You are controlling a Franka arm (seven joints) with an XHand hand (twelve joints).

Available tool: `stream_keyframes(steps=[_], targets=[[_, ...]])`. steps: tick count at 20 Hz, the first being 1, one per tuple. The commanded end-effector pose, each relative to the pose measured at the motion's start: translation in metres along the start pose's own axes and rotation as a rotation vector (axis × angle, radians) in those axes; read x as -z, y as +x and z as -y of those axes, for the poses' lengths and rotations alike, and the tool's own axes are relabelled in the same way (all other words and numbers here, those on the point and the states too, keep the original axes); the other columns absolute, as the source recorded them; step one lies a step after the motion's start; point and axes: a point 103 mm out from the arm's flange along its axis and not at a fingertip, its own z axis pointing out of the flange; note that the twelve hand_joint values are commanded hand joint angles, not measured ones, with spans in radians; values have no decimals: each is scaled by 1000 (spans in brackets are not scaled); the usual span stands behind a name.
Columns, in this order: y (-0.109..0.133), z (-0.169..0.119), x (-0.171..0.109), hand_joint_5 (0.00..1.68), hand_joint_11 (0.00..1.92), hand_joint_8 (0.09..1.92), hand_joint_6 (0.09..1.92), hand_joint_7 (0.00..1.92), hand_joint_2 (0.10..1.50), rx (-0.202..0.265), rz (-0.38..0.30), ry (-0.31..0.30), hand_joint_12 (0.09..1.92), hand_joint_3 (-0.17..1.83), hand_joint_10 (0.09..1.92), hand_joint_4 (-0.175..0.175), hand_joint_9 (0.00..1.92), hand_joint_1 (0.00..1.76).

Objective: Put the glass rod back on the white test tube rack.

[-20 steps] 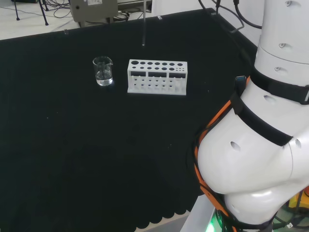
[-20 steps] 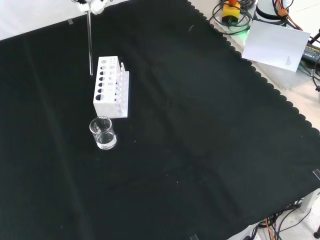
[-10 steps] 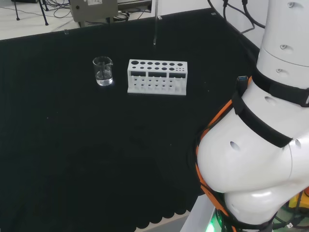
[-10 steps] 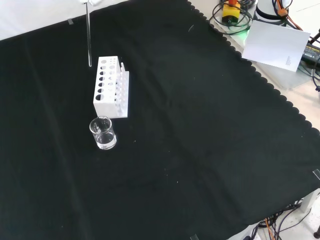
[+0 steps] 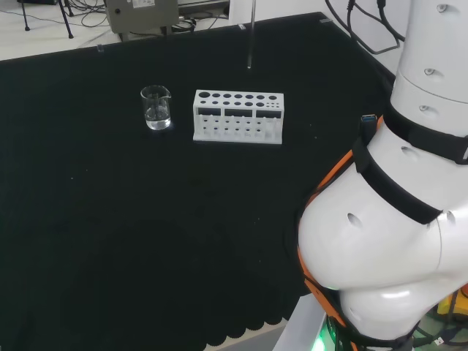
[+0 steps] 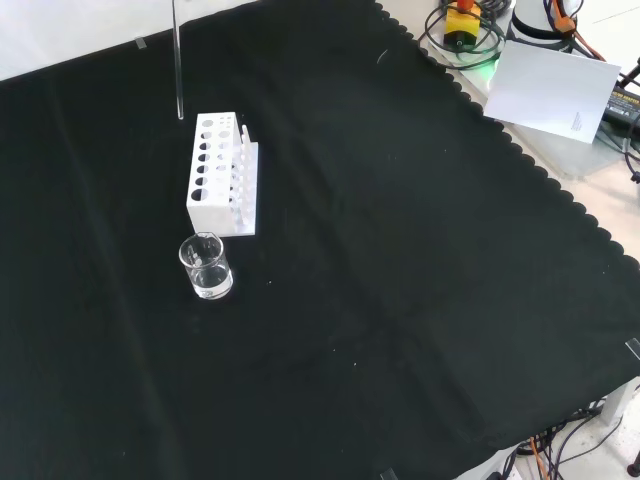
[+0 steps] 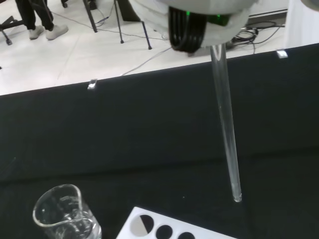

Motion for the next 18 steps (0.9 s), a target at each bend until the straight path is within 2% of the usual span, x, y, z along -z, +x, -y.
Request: stream_keyframes(steps=[1, 16, 18], targets=[[-10, 5, 0, 1269, 1694, 952, 316, 1251, 748, -19, 3, 5, 609, 526, 371, -175, 1862, 1316], [-14, 24, 3, 1269, 1695, 952, 317, 1251, 748, -12, -4, -20, 608, 527, 370, -175, 1863, 1316], [-14, 26, 3, 1269, 1695, 952, 318, 1251, 748, -11, -10, -4, 608, 527, 370, -175, 1864, 1316]])
